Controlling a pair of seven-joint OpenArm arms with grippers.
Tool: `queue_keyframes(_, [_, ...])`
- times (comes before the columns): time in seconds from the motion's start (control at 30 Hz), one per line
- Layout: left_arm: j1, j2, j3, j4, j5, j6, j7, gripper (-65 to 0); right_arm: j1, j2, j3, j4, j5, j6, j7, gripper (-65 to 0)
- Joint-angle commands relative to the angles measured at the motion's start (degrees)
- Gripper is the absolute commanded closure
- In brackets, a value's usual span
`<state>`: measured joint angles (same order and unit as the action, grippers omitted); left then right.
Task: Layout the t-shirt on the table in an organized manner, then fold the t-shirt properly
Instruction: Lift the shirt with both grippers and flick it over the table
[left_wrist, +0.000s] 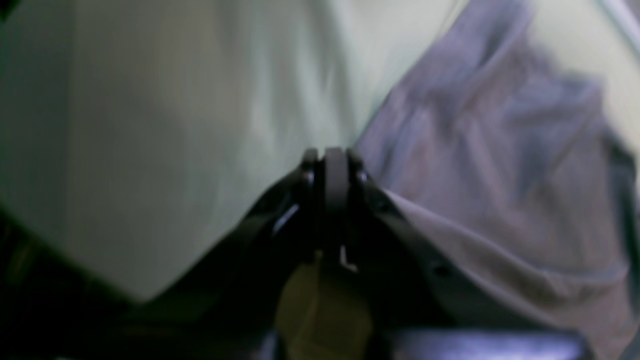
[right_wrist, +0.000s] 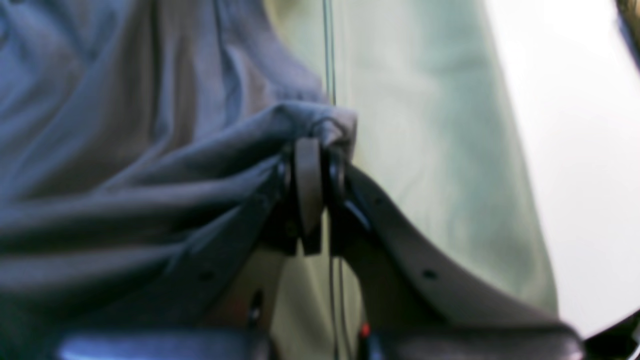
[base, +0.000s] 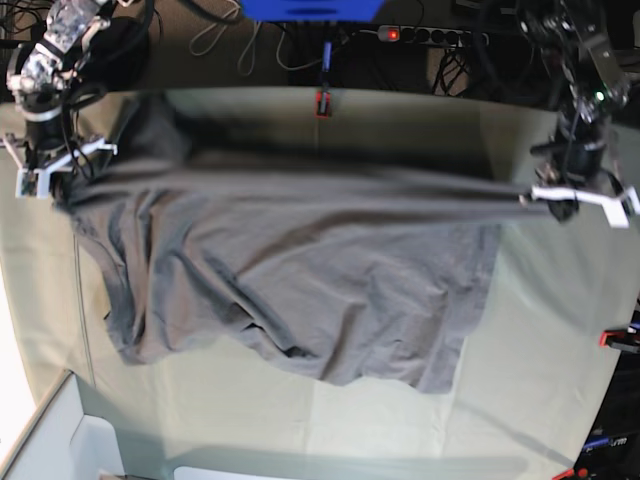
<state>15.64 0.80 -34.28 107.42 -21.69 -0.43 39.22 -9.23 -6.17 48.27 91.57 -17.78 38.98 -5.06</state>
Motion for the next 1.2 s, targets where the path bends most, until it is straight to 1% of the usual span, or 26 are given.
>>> queue_keyframes(0.0, [-2.0, -0.4, 0.0, 1.7, -0.2, -0.2, -0.7, 0.0, 1.8, 1.3, 0.0, 1.5, 0.8, 1.0, 1.6, 0.0])
queue_keyframes(0.13, [-8.7, -0.6, -0.1, 2.6, -0.2, -0.2, 5.2, 0.0, 6.6, 3.1, -1.1, 1.6, 0.7, 1.0, 1.4, 0.0])
queue_keyframes(0.2, [-11.1, -1.1, -0.1, 2.6, -0.3, -0.2, 6.4, 0.0, 8.0, 4.0, -2.6, 1.6, 0.7, 1.0, -0.1, 0.0])
queue_keyframes(0.37, [-17.4, -1.3, 0.1, 1.9, -0.3, -0.2, 6.9, 0.0, 12.7, 6.7, -8.6, 1.2, 0.7, 1.0, -6.3, 0.0])
queue_keyframes(0.43, [-20.8, -1.3, 0.2, 0.8, -0.3, -0.2, 7.1, 0.0, 15.7, 7.4, -11.9, 0.3, 0.7, 1.0, -8.8, 0.0])
queue_keyframes(0.53, [-26.5, -1.5, 1.7, -1.5, 0.1, -0.2, 7.1, 0.0, 21.2, 9.3, -16.3, -2.0, 0.6, 1.0, -10.7, 0.0])
queue_keyframes(0.67, [-32.1, -4.0, 6.8, -4.0, 0.0, 0.1, 6.4, 0.0, 30.0, 11.4, -20.5, -5.7, 0.4, 1.0, -12.6, 0.0])
queue_keyframes(0.8, [-39.8, -4.5, 10.5, -8.6, 0.2, 0.3, 3.9, 0.0, 40.9, 14.0, -23.5, -12.1, 0.4, 1.0, -13.1, 0.0])
queue_keyframes(0.87, [-44.1, -4.5, 11.2, -10.4, 0.2, 0.3, 3.3, 0.0, 46.1, 15.9, -24.7, -16.1, 0.3, 1.0, -13.1, 0.0])
queue_keyframes(0.97, [-49.4, -4.4, 11.4, -12.8, 0.2, 0.4, 3.3, 0.0, 53.7, 17.6, -25.8, -21.5, 0.3, 1.0, -12.9, 0.0])
queue_keyframes(1.17, [-64.2, -4.4, 11.4, -23.5, 0.3, 0.2, 3.2, 0.0, 69.9, 21.0, -25.9, -33.1, 0.3, 1.0, -12.8, 0.0])
